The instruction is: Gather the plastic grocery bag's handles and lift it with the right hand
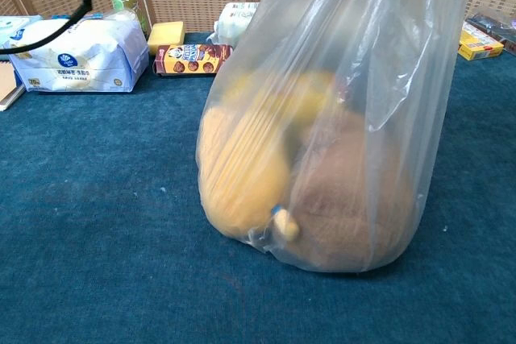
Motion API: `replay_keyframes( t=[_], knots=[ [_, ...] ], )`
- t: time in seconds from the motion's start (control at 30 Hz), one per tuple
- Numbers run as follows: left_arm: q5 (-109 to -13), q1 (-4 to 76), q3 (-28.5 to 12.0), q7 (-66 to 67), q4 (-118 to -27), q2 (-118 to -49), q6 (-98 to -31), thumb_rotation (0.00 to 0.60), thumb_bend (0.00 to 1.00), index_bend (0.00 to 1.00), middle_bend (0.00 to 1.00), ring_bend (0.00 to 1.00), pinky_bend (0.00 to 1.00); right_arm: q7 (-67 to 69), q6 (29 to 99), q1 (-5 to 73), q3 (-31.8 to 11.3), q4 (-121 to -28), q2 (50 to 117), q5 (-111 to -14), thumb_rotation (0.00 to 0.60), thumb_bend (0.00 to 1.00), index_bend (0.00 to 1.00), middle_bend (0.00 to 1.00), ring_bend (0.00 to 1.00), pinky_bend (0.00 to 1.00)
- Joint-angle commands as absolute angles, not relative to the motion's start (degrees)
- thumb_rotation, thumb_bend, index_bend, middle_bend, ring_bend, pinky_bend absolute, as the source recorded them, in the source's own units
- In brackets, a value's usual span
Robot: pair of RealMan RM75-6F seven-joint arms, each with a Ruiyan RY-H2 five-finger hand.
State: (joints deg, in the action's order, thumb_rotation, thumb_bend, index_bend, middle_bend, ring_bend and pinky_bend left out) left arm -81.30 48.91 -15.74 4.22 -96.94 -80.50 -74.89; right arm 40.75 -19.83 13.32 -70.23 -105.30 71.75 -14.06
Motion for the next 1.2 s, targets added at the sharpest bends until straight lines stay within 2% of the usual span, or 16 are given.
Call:
replay_keyframes(
  t=[0.03, 0.13, 0.3, 0.33, 0.57, 0.63, 0.9, 1.2],
  knots=[
    [-83.8, 45.0, -12.6, 6.0, -98.9, -78.5, -78.2, 0.600, 0.00, 0.06, 0.12, 0.00, 0.23, 42.0, -18.3, 13.2, -70.4, -106.2, 71.3, -13.4, 0.132, 0.19, 0.42, 0.54, 0.58, 0.68],
    [-85.5, 41.5, -9.8, 5.7, -99.6, -77.1, -80.7, 0.600, 0.00, 0.06, 0.12, 0.00, 0.23, 43.6, -15.9, 13.4, -70.3, -107.4, 70.8, -12.8, 0.218, 0.21, 0.44, 0.56, 0.60, 0.70],
    [-87.0, 37.1, -6.6, 5.0, -100.0, -76.0, -83.7, 0.600, 0.00, 0.06, 0.12, 0.00, 0.23, 45.7, -13.4, 13.8, -70.5, -109.1, 69.7, -12.1, 0.328, 0.24, 0.47, 0.59, 0.63, 0.75],
    [-86.8, 34.7, -4.6, 4.6, -100.0, -75.7, -85.0, 0.600, 0.00, 0.06, 0.12, 0.00, 0.23, 46.2, -12.4, 13.8, -71.2, -110.0, 69.5, -11.9, 0.355, 0.25, 0.48, 0.59, 0.64, 0.76],
    [-86.5, 25.9, 0.3, 1.4, -97.9, -76.5, -90.0, 0.600, 0.00, 0.06, 0.12, 0.00, 0.23, 48.0, -10.9, 12.3, -74.7, -113.6, 68.3, -11.5, 0.572, 0.28, 0.54, 0.66, 0.71, 0.83],
    [-86.2, 23.6, 1.3, 0.1, -97.1, -77.1, -91.2, 0.600, 0.00, 0.06, 0.12, 0.00, 0.23, 48.6, -9.4, 12.2, -75.6, -114.3, 67.9, -11.5, 0.598, 0.29, 0.56, 0.67, 0.73, 0.85],
    [-85.2, 15.7, 4.0, -3.1, -93.4, -79.4, -94.6, 0.600, 0.00, 0.06, 0.12, 0.00, 0.23, 52.1, -6.6, 12.0, -79.9, -115.6, 67.4, -10.2, 0.600, 0.30, 0.60, 0.71, 0.76, 0.89],
    [-84.8, 10.3, 4.4, -4.9, -92.1, -79.9, -96.4, 0.600, 0.00, 0.06, 0.12, 0.00, 0.23, 54.8, -8.1, 10.5, -84.3, -115.1, 70.1, -8.8, 0.600, 0.31, 0.63, 0.73, 0.79, 0.92]
  ],
)
